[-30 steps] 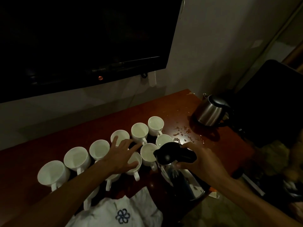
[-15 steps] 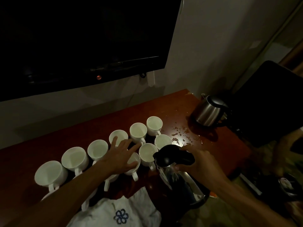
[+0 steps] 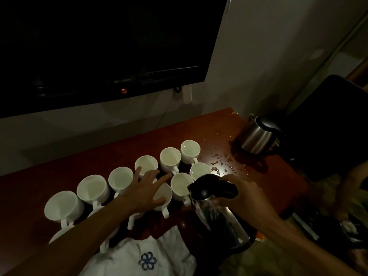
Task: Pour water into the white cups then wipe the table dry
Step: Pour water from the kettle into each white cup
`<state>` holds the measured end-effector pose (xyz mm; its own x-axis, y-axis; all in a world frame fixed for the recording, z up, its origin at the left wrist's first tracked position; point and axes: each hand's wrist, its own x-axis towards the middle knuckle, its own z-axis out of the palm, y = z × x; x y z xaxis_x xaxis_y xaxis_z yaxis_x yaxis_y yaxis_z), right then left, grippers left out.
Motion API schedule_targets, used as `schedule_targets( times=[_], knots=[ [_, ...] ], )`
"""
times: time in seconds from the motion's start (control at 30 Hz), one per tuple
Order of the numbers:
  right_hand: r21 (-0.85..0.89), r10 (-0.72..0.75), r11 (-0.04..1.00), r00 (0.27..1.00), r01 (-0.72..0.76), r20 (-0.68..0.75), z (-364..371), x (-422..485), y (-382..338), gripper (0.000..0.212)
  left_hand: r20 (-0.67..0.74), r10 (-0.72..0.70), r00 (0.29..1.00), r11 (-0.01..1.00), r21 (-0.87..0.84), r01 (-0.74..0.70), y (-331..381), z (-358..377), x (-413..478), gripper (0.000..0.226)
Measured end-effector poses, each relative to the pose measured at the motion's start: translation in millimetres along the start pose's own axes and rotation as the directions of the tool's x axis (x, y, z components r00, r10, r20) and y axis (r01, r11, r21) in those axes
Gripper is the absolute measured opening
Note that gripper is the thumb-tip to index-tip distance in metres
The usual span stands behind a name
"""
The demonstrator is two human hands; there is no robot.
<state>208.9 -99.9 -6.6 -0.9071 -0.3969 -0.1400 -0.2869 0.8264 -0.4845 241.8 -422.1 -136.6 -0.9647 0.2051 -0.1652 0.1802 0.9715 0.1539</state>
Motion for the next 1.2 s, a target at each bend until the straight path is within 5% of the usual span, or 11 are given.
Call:
schedule_targets(
  times=[1.2],
  knots=[
    [-0.011,0.014,1.000,1.000,-0.014,0.002,-4.2,5.0,-7.9,0.057,0.078,-0.022,0.997,0.999,-0.033,0.025,2.5,-0.9,-3.9,0.078]
  ],
)
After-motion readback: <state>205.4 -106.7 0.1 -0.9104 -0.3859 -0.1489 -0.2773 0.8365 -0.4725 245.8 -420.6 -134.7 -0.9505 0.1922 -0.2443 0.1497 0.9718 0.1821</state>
